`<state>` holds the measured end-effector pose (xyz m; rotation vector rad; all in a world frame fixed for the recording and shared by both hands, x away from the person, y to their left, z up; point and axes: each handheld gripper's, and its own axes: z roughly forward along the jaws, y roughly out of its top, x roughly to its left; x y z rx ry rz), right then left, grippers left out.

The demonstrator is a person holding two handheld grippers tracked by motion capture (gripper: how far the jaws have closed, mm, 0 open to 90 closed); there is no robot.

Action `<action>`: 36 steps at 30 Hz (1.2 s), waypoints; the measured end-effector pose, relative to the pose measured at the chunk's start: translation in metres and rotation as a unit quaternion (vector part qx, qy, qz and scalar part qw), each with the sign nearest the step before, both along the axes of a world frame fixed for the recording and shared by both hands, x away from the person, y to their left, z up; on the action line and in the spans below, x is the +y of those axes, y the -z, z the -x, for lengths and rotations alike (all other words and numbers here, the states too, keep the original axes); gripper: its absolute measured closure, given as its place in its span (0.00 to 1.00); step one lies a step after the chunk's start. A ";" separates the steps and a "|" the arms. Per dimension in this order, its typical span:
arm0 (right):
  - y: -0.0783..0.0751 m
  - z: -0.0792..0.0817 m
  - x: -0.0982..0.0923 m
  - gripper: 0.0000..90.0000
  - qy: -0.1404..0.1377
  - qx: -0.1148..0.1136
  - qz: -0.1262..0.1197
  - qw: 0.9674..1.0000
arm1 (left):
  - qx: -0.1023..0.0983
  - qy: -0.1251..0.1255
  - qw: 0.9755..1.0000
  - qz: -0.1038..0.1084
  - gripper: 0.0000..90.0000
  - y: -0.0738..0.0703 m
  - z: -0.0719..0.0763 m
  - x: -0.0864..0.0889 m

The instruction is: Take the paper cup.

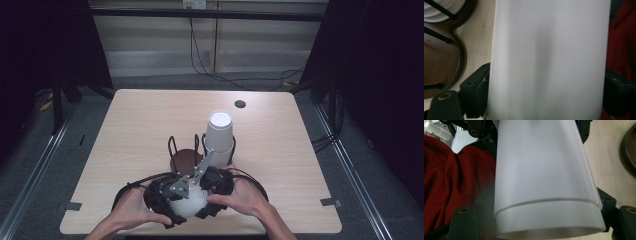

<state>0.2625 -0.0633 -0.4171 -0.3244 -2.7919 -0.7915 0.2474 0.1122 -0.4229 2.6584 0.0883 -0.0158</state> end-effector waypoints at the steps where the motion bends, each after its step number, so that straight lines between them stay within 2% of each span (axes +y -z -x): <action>1: 0.000 0.000 0.000 0.29 0.001 0.000 0.000 1.000 | -0.003 0.003 1.000 0.001 0.14 0.000 -0.001 0.001; 2: -0.001 0.000 0.000 0.29 0.006 0.004 0.004 1.000 | 0.002 -0.001 1.000 0.012 0.14 0.000 -0.001 0.003; 6: -0.001 0.001 0.001 0.29 0.010 0.002 -0.001 1.000 | 0.000 -0.002 1.000 0.027 0.14 -0.001 -0.002 0.007; 10: -0.001 0.000 0.001 0.29 0.015 -0.005 -0.005 1.000 | -0.013 0.001 0.999 0.032 0.14 0.000 -0.002 0.009; 11: -0.001 0.000 0.001 0.29 0.017 -0.008 -0.006 1.000 | -0.025 -0.001 0.999 0.036 0.14 -0.001 -0.001 0.010; 14: -0.001 0.000 0.002 0.29 0.016 -0.014 -0.006 1.000 | -0.030 0.000 0.998 0.046 0.14 -0.001 -0.003 0.012; 19: -0.001 0.000 0.001 0.29 0.025 -0.013 -0.008 1.000 | -0.017 0.002 0.997 0.081 0.14 -0.001 -0.007 0.019; 24: -0.002 -0.001 0.000 0.29 0.021 -0.017 -0.015 1.000 | -0.014 0.005 0.995 0.095 0.14 -0.004 -0.008 0.022; 26: -0.003 -0.001 -0.002 0.29 0.024 -0.016 -0.016 0.999 | -0.014 0.000 0.994 0.108 0.14 -0.006 -0.009 0.023; 27: -0.004 -0.001 -0.004 0.29 0.028 -0.015 -0.017 0.999 | -0.018 0.000 0.992 0.121 0.14 -0.007 -0.009 0.025; 28: -0.004 -0.001 -0.004 0.29 0.028 -0.015 -0.017 0.999 | -0.018 0.000 0.992 0.121 0.14 -0.007 -0.009 0.025; 31: -0.005 -0.001 -0.007 0.29 0.029 -0.022 -0.020 0.999 | -0.018 -0.002 0.990 0.140 0.14 -0.009 -0.009 0.025; 32: -0.005 -0.001 -0.007 0.29 0.029 -0.022 -0.020 0.999 | -0.018 -0.002 0.990 0.140 0.15 -0.009 -0.009 0.025; 36: -0.007 0.003 -0.008 0.29 0.034 -0.032 -0.018 0.999 | -0.015 -0.009 0.984 0.175 0.17 -0.016 -0.009 0.032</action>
